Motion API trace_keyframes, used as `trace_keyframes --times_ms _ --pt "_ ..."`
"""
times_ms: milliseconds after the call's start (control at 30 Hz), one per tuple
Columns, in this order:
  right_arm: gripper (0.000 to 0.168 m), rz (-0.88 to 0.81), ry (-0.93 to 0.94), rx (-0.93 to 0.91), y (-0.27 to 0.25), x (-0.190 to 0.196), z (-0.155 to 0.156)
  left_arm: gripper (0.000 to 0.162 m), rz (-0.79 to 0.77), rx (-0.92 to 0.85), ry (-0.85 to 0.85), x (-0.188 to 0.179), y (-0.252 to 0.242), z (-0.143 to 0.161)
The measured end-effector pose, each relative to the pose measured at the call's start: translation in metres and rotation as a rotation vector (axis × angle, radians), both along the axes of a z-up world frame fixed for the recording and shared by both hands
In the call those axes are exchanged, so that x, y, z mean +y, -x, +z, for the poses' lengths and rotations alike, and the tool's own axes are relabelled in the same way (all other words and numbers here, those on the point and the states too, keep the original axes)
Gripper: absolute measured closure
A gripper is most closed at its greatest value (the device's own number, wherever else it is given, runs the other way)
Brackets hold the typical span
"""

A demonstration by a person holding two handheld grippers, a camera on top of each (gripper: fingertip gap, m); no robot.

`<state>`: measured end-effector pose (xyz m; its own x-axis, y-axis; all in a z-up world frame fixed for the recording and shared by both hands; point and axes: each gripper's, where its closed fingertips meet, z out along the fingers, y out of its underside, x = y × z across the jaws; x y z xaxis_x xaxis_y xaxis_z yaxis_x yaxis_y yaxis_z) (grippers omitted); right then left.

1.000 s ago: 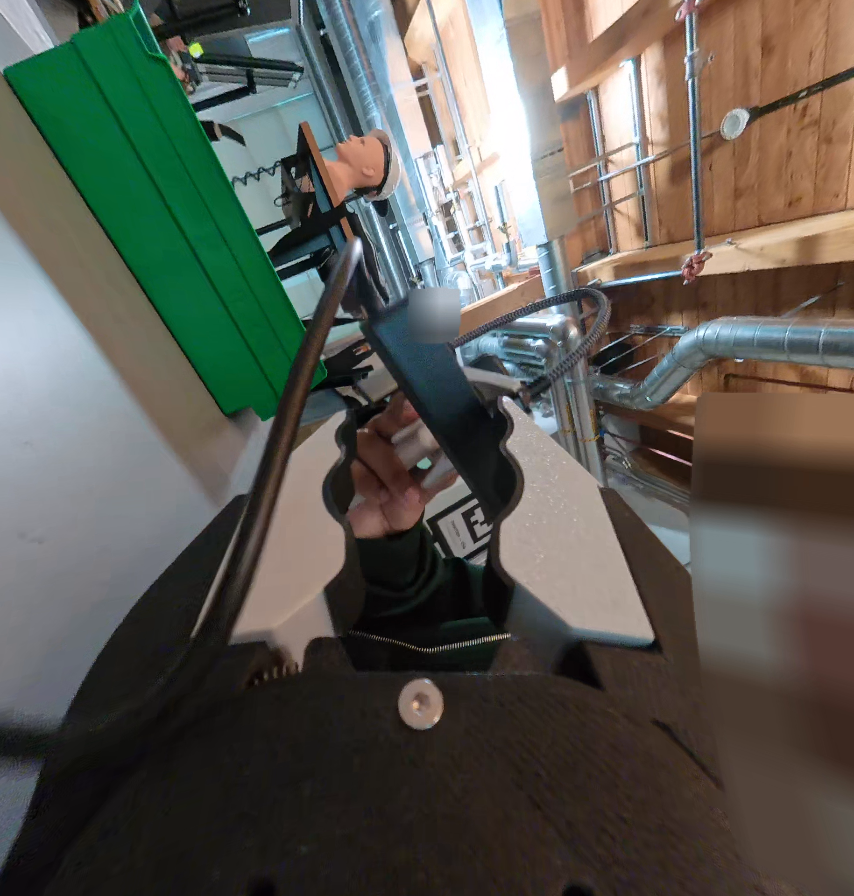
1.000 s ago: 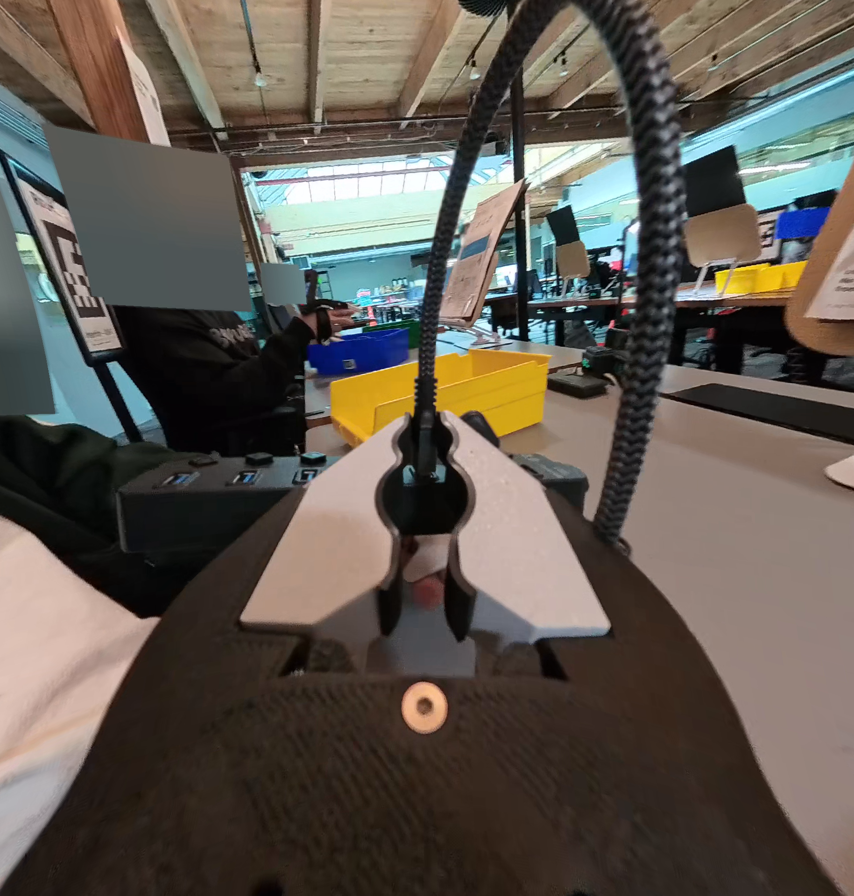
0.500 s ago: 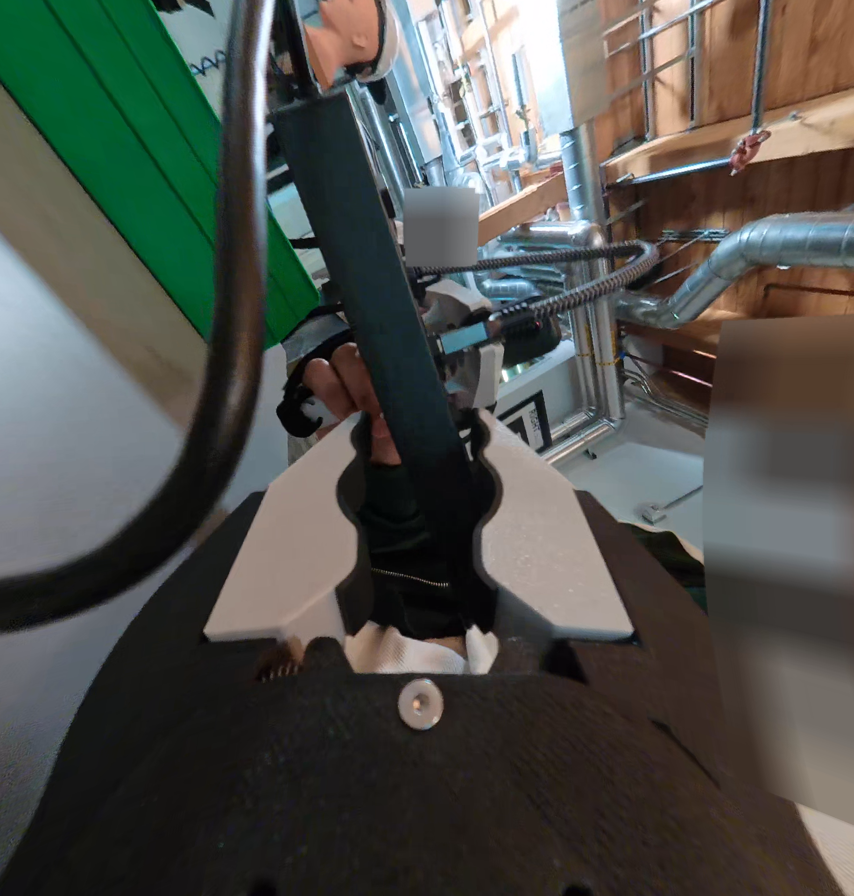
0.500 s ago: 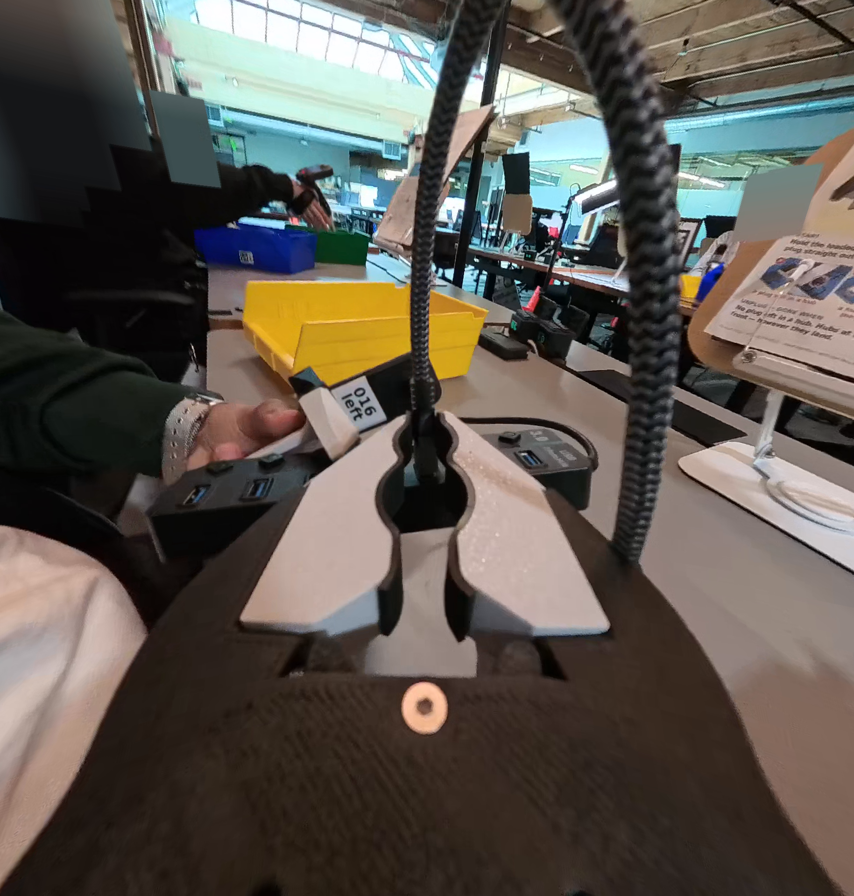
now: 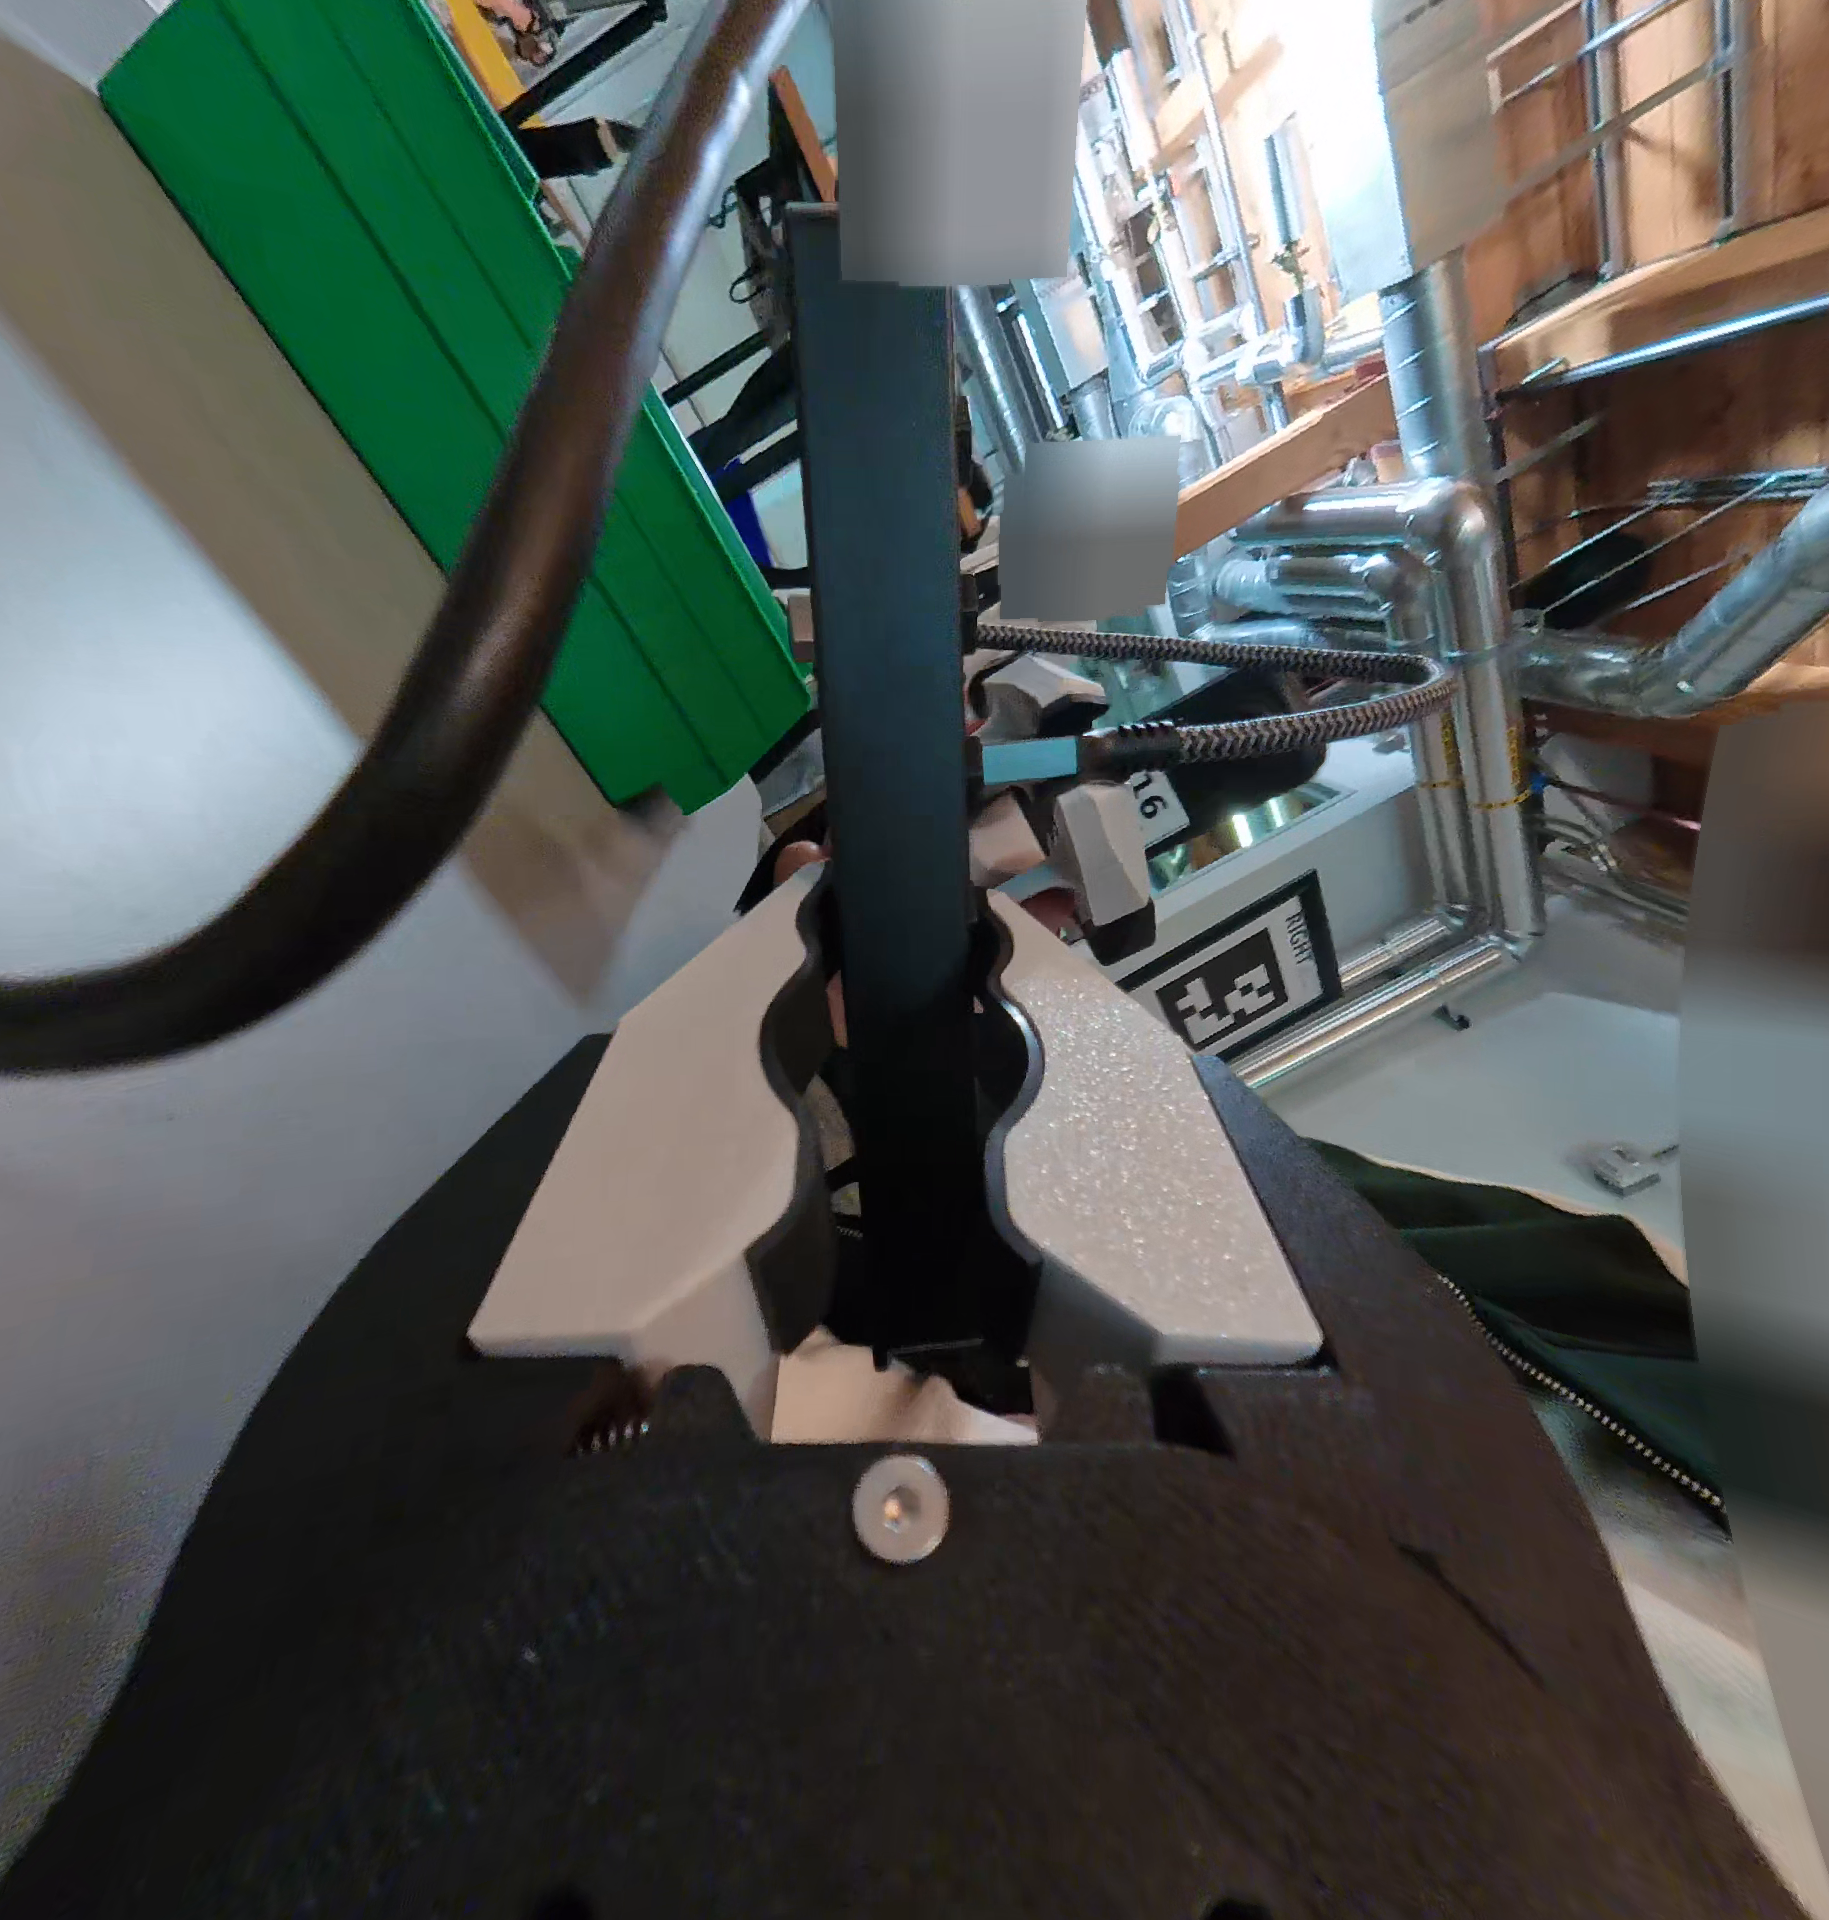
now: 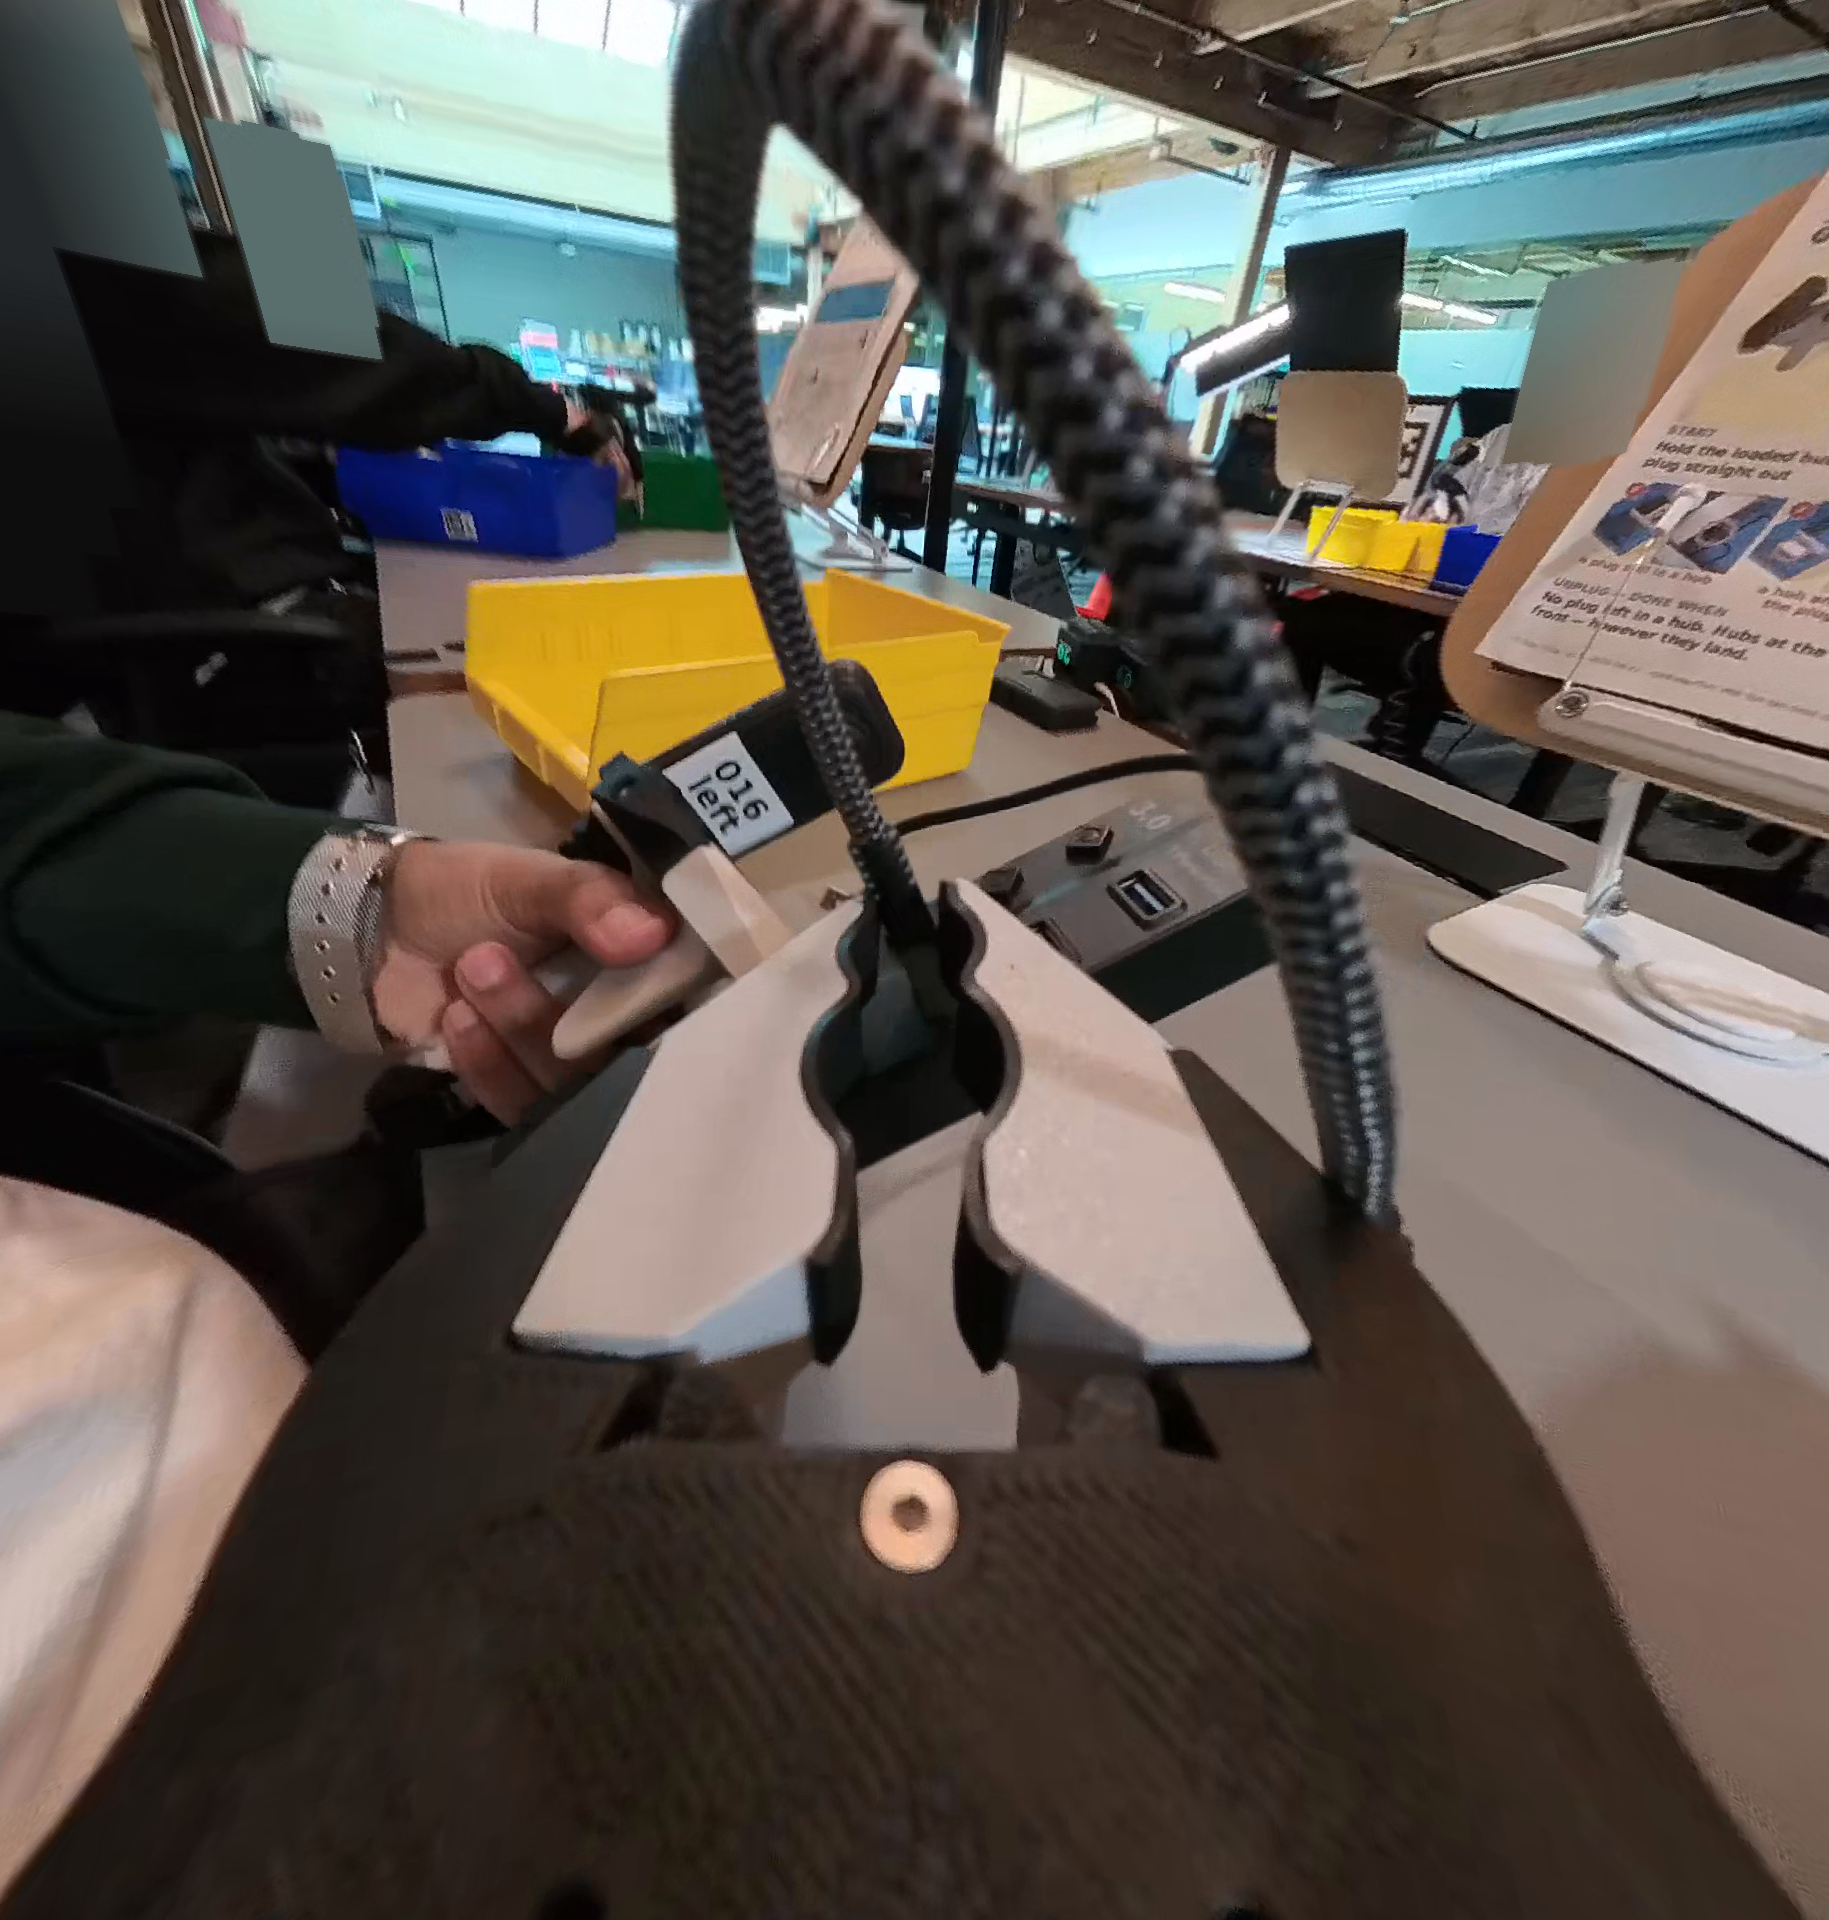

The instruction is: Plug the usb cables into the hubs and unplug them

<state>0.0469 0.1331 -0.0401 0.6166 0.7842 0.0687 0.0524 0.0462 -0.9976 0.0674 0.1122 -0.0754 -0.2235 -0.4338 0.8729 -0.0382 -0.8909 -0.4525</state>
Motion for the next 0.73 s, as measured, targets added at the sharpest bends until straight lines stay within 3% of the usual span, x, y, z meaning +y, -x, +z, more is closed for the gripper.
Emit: trace_keyframes --times_ms 200,400,533,733 --pt "0.159 0.024 0.074 0.206 -0.005 0.003 0.011 0.14 0.016 -0.016 0.035 0.0 -0.003 0.008" --pt "0.159 -0.09 -0.061 -0.083 -0.002 0.004 0.001 0.138 0.031 0.048 0.048 0.006 -0.005 -0.003" --pt "0.159 -0.118 -0.03 -0.013 -0.005 0.007 0.007 0.137 0.09 0.062 -0.008 0.011 -0.006 0.001" --pt "0.16 -0.147 -0.093 -0.05 -0.003 0.003 0.014 0.137 0.11 0.078 -0.022 0.015 -0.007 -0.002"
